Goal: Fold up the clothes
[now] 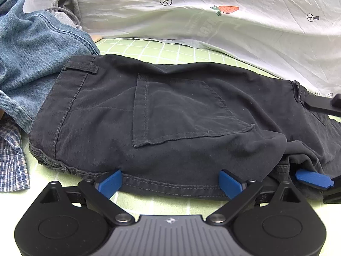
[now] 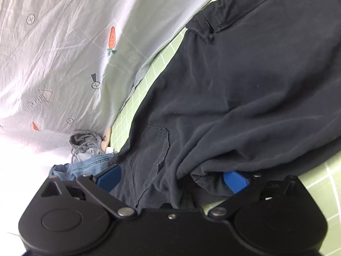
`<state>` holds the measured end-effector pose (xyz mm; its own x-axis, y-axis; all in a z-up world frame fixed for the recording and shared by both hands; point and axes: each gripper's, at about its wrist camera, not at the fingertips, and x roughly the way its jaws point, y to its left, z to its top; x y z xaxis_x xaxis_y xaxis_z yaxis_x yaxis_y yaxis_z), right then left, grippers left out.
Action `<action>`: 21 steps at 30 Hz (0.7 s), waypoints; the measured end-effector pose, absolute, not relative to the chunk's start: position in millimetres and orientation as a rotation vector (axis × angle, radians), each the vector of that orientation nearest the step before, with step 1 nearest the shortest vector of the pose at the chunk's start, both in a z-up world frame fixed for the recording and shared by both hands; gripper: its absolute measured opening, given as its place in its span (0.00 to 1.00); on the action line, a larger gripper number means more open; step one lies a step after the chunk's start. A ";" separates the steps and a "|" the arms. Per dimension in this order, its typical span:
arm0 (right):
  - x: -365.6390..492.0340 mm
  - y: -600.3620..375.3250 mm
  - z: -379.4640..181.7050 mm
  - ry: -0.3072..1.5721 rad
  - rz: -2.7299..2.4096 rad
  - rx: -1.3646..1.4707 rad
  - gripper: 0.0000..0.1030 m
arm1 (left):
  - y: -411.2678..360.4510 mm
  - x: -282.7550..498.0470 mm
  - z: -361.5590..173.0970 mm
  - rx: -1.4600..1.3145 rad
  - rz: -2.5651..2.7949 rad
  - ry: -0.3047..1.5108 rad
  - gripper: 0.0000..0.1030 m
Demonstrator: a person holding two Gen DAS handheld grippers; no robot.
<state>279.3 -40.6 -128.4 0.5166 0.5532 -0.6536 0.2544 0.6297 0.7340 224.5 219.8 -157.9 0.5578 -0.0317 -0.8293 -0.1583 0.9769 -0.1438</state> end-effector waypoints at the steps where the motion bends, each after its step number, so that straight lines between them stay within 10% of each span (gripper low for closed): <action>1: 281.4 -36.6 -128.2 1.054 0.218 0.895 1.00 | 220.6 224.6 -158.7 -0.217 0.077 0.980 0.94; 21: 259.6 -34.8 -162.7 1.105 0.459 0.963 1.00 | 246.3 215.0 -165.2 -0.297 0.116 0.998 0.95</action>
<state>259.6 -34.8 -162.7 0.4145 0.7339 -0.5381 0.1366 0.5344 0.8341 215.0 246.3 -165.2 0.5402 -0.0397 -0.8406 -0.2308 0.9536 -0.1934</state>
